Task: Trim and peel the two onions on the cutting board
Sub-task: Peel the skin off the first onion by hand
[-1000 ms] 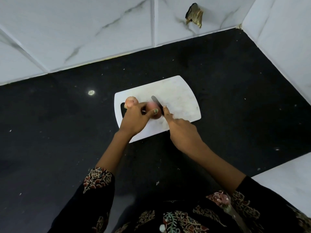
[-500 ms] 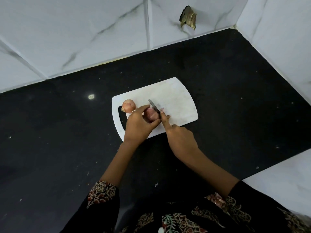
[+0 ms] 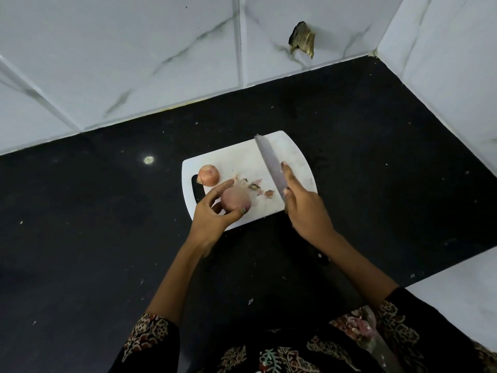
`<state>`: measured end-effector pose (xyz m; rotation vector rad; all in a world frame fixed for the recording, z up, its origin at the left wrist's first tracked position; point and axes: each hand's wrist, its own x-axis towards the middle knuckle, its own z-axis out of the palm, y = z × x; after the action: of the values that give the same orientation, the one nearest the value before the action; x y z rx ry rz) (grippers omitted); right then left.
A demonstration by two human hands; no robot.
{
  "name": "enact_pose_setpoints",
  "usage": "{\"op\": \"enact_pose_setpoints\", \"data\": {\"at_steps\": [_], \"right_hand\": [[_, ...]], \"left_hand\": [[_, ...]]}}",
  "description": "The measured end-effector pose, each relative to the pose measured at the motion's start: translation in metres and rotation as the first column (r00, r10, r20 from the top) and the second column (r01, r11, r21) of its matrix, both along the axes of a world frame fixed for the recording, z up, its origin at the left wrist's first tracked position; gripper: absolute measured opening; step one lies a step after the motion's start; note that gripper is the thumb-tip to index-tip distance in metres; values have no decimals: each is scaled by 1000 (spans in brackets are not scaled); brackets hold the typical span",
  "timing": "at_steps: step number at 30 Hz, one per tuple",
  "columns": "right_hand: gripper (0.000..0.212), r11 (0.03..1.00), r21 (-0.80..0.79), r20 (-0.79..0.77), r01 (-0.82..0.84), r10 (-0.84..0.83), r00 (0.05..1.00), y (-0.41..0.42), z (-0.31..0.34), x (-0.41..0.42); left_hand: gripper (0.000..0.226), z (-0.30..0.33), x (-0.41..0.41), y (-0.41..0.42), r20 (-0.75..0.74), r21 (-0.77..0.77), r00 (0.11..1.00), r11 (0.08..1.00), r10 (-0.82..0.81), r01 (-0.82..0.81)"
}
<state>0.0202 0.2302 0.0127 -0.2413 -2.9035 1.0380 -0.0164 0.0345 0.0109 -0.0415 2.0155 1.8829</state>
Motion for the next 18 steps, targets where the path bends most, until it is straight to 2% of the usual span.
{"op": "enact_pose_setpoints", "data": {"at_steps": [2,5,6,11,18], "right_hand": [[47,997,14,22,70,-70,997,9,-4,-7],[15,990,15,26,142,-142,989,19,-13,-16],[13,985,15,44,170,-170,984,21,-14,-18],[29,964,132,80,229,-241,967,27,-16,-28],[27,949,241,154,201,-242,958,27,-11,-38]], "left_hand": [[62,-4,-1,0,19,28,1000,1000,10,-11],[65,-8,-3,-2,33,61,999,998,22,-24],[65,-8,-3,-2,37,71,999,997,20,-22],[67,-11,-6,-4,65,108,998,994,27,-34],[67,-14,-6,-8,77,109,997,993,28,-36]]}}
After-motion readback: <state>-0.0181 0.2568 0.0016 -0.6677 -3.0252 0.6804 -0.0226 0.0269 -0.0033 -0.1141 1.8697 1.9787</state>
